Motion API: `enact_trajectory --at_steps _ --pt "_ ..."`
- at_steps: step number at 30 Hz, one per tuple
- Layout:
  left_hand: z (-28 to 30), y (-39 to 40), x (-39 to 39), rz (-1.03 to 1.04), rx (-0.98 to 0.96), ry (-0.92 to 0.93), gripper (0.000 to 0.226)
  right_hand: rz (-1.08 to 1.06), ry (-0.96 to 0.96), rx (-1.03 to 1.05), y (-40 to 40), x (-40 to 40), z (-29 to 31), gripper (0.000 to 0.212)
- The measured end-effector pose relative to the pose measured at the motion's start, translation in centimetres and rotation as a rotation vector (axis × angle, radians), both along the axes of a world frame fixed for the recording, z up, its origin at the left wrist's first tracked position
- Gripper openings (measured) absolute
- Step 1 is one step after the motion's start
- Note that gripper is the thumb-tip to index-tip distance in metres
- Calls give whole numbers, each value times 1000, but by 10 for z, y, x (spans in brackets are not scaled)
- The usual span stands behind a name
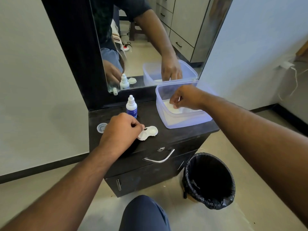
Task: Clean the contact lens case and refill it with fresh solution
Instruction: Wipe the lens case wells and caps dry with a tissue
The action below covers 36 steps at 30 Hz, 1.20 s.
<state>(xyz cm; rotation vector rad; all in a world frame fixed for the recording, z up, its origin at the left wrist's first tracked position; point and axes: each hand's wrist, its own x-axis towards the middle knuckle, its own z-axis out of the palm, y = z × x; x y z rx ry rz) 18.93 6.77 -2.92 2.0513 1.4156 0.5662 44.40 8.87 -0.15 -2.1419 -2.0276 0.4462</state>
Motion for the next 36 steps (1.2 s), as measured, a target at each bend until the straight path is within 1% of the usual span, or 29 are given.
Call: enact_trajectory --at_steps 4,7,9,11,13,17,22,25,27,28,30,31,33,36 --pt "-1 5 0 -4 -82 -46 17 -7 34 3 0 1 -1 9" --pt "-1 5 0 11 -106 -68 21 23 43 -22 -1 1 3 11" --pt "-2 4 -1 16 -109 -78 22 52 35 -77 -3 5 10 17" --pt "-3 1 -2 17 -102 -93 20 74 8 -132 -6 11 17 22" --pt "-4 -2 -1 13 -87 -102 17 71 13 -146 -10 15 20 20" --pt "-3 -4 2 17 -87 -108 17 68 23 -81 -13 14 12 12" --pt "-1 0 4 1 -155 -102 18 16 134 25 -22 21 22 15" --pt "0 2 3 6 -200 -102 19 -24 280 106 -29 25 36 12" --pt "1 4 4 18 -228 -105 23 -63 417 160 -33 26 42 6" --pt "2 5 5 26 -232 -98 28 -93 496 186 -34 25 44 9" --pt "4 6 9 36 -222 -76 34 -182 697 240 -38 23 46 19" --pt "5 6 11 35 -215 -57 33 -232 817 276 -39 22 46 23" --pt "6 8 16 22 -203 -5 25 -335 1060 355 -43 16 45 27" --pt "12 12 20 -18 -229 57 11 -472 1406 427 -51 7 47 24"
